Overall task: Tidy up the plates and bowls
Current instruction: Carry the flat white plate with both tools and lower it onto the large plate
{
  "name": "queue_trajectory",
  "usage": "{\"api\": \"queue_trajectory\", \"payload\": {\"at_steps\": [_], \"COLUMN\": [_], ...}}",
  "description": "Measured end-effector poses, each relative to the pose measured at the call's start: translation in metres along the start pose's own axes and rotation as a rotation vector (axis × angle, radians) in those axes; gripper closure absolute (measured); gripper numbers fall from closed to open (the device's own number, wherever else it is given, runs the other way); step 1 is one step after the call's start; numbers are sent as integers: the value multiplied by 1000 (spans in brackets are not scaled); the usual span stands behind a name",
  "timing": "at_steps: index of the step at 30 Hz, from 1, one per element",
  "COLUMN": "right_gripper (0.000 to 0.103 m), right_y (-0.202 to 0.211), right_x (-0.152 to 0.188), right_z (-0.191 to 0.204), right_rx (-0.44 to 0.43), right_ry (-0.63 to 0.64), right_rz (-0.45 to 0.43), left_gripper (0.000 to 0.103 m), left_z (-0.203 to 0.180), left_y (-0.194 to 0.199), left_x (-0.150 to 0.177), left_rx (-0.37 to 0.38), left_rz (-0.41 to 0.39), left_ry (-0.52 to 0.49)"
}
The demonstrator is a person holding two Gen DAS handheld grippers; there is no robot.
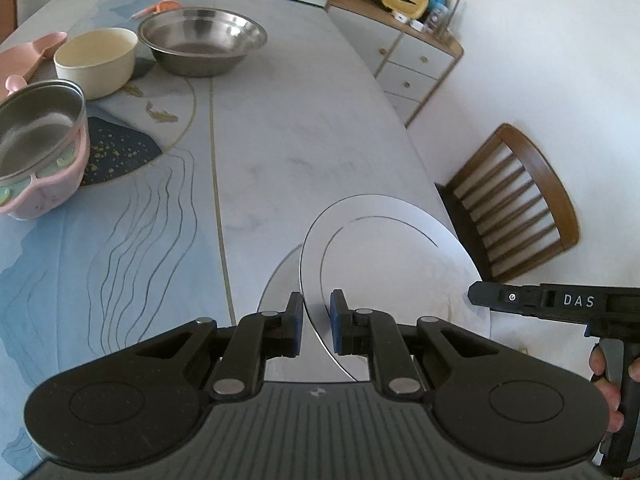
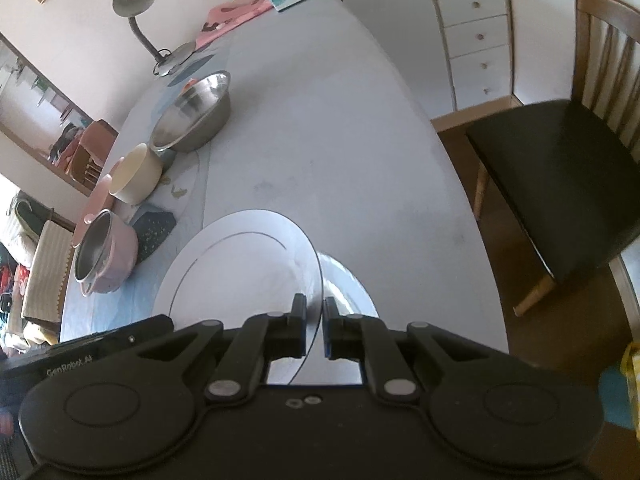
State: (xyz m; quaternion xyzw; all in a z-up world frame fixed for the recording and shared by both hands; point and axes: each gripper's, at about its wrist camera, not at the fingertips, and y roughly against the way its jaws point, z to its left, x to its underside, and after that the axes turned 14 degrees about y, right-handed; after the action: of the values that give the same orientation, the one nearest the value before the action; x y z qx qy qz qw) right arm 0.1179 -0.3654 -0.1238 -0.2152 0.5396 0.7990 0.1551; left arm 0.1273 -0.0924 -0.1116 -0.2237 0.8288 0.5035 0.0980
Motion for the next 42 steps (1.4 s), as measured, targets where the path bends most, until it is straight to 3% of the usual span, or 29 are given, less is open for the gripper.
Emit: {"api": "queue_trajectory", "payload": {"at_steps": [20,30,42], "right_gripper": [95,95,97], "right_y": [-15,-21,-15], "right_x": [56,55,53], "right_z": [-2,-6,-18], "right_rx": [45,37,-1], "right_ry": [-73,-98,-146], "right_rz": [47,65,79], "left_gripper": [90,90,90], "left_z": [9,7,11], "left_y": [-29,-33,-43], "left_x": [29,28,14], "left_rx": [-39,-50,-4], "left_rz": [77,99,191], "left_ry": [-122,-139,-135]}}
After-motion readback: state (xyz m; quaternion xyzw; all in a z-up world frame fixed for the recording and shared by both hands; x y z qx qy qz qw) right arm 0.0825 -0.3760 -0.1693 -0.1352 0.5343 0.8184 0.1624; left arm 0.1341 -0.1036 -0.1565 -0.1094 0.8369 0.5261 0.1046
